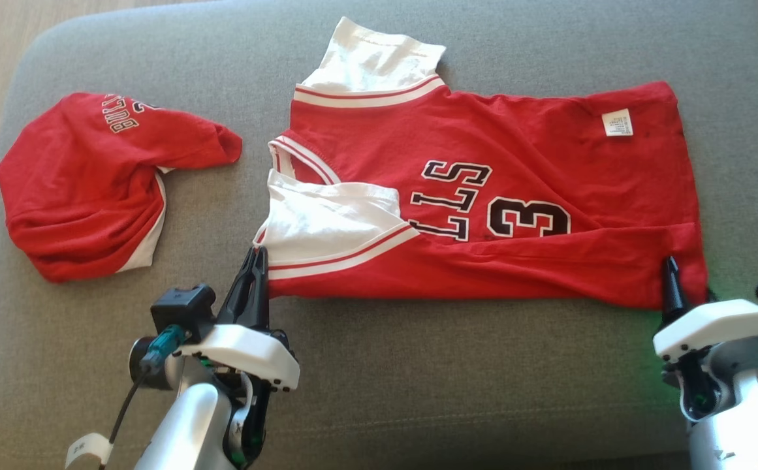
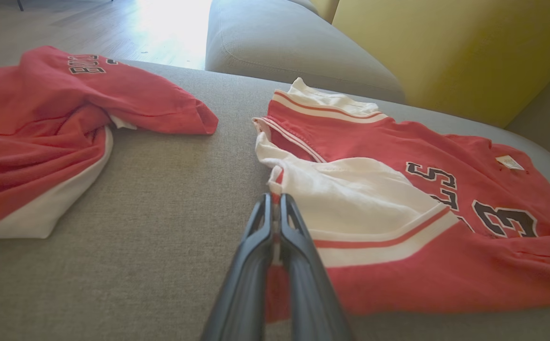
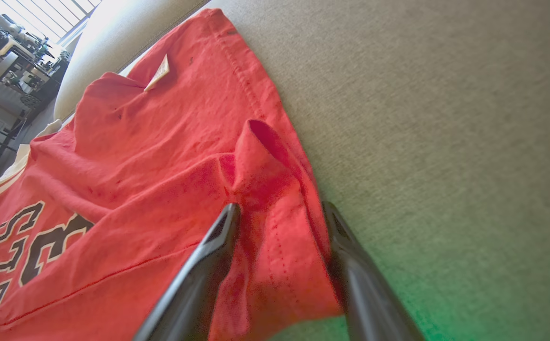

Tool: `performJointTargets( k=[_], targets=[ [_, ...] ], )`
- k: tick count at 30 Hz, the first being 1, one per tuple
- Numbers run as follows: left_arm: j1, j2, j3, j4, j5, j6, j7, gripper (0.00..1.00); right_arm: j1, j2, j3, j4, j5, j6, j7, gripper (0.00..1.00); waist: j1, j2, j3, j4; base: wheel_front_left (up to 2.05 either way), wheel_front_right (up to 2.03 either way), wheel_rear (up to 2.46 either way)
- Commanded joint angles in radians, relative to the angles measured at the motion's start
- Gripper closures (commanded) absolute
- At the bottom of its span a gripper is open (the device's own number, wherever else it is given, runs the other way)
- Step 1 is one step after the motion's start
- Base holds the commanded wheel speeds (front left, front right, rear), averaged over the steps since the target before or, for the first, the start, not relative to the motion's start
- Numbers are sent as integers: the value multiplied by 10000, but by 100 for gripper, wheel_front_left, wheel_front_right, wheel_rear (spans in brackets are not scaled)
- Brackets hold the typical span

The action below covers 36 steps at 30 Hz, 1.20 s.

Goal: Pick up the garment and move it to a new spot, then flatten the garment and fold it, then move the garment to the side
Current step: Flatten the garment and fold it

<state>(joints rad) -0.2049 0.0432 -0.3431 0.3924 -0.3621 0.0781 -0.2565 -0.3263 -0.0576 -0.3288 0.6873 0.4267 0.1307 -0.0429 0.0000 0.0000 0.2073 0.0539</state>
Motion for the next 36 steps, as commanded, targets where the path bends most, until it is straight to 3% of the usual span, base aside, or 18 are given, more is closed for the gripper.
performJointTargets(
  k=[1,13,24,36],
  targets=[
    [-230,70,305,-300,108,-16,-53,100,-161,54,448,-38,114,0,149,98,0,0,-37,-10,0,0,0],
    [99,70,-30,636,368,-299,-53,100,379,-644,825,-59,575,0,410,100,0,0,-729,-213,0,0,0],
    [632,310,-325,1146,394,-346,177,100,1539,-1333,852,-1165,727,0,2224,100,0,0,-1363,-117,0,0,0],
    [1429,670,-723,289,337,-468,944,100,2460,-1157,108,-2902,394,0,4097,100,0,0,-1398,-25,0,0,0]
  ],
)
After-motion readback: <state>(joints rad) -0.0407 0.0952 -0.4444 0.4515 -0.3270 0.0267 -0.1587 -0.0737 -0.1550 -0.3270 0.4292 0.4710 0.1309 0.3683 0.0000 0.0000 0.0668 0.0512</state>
